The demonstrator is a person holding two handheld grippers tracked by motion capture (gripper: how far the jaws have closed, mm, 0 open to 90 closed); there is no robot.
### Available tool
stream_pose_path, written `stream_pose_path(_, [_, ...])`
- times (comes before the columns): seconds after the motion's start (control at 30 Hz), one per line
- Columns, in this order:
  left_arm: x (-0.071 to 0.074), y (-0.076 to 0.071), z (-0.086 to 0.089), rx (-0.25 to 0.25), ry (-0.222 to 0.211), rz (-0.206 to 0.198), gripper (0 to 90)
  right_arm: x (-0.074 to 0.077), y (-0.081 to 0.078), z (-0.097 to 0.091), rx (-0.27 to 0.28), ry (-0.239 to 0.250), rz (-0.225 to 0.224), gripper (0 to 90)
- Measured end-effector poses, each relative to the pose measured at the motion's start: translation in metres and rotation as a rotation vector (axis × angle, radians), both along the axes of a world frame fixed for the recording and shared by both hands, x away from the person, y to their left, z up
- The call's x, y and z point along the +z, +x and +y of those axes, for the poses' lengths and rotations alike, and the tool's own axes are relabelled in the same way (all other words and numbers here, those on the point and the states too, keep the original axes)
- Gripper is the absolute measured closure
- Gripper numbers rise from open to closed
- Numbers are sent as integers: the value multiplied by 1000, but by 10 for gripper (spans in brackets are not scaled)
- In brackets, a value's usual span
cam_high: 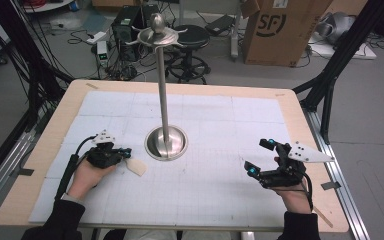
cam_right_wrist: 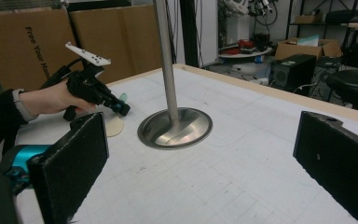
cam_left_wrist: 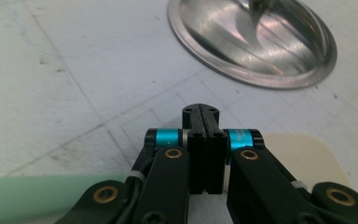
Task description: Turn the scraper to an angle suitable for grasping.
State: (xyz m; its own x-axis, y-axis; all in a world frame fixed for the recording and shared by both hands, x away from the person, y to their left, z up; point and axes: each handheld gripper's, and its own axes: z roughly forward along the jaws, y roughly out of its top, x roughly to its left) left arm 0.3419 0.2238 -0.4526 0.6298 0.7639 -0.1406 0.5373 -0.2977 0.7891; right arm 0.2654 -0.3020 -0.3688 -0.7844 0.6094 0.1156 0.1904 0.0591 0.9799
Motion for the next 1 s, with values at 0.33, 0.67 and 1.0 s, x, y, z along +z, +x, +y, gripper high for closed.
stream_pose_path(0.33, [2, -19, 0, -55, 8, 30, 899, -2, 2, 1, -9, 2, -4, 20])
stream_pose_path(0.67, [3, -38, 5, -98, -4, 68, 899, -4, 5, 4, 0, -7, 9, 20])
stream_pose_path(1.0, [5, -64, 10, -153, 2, 94, 899, -4, 10, 7, 13, -7, 10, 20])
